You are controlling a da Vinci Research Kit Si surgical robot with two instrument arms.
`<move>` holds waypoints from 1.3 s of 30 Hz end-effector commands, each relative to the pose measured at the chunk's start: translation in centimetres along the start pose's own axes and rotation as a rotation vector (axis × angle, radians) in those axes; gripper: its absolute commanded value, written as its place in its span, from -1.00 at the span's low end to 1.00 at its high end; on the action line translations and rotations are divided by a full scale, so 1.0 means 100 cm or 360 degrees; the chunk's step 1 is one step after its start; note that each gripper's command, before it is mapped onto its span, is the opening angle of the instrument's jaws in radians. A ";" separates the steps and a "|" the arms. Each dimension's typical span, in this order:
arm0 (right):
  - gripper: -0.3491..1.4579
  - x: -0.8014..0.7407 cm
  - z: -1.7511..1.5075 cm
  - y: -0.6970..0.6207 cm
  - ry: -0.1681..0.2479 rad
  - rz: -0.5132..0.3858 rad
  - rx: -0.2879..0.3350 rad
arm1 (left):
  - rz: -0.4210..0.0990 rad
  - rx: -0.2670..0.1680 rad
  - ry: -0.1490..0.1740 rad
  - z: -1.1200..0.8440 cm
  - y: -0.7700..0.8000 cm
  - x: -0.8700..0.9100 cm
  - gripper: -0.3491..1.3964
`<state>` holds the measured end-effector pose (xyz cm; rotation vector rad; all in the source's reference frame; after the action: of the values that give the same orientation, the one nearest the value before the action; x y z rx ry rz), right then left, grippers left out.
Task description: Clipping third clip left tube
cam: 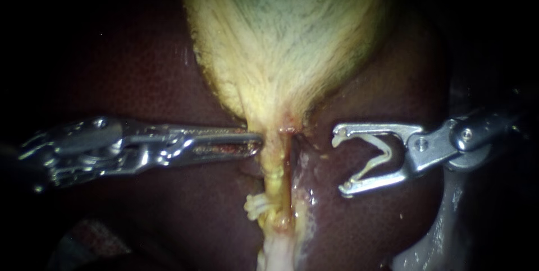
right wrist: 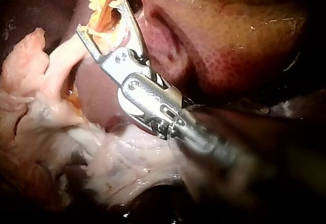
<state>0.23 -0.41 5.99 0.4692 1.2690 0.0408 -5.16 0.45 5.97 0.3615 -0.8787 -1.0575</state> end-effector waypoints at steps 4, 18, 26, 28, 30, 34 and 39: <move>0.05 -0.0003 0.0017 -0.0004 -0.0001 -0.0010 0.0017 | 0.0003 0.0010 0.0003 -0.0011 0.0002 0.0001 -1.00; 0.05 -0.0031 0.0113 -0.0007 0.0000 0.0235 0.0047 | 0.0010 -0.0024 -0.0005 -0.0068 0.0022 0.0009 -1.00; 0.05 -0.0053 0.0129 0.0008 0.0001 0.0320 0.0024 | 0.0006 -0.0032 -0.0007 -0.0075 0.0015 0.0007 -1.00; 0.05 -0.0060 0.0129 0.0013 -0.0004 0.0337 0.0021 | 0.0005 -0.0034 -0.0007 -0.0075 0.0012 0.0007 -1.00; 0.04 -0.0067 0.0130 0.0018 -0.0019 0.0336 0.0018 | 0.0004 -0.0037 -0.0008 -0.0075 0.0010 0.0006 -1.00; 0.04 -0.0078 0.0135 0.0025 -0.0045 0.0341 0.0011 | 0.0001 -0.0043 -0.0010 -0.0072 0.0004 0.0004 -1.00; 0.05 -0.0086 0.0149 0.0030 -0.0053 0.0344 0.0001 | -0.0002 -0.0046 -0.0006 -0.0068 -0.0001 0.0002 -1.00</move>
<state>1.42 -0.86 7.21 0.6025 1.1816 0.2135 -4.65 0.34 5.54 0.3345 -0.8670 -1.0716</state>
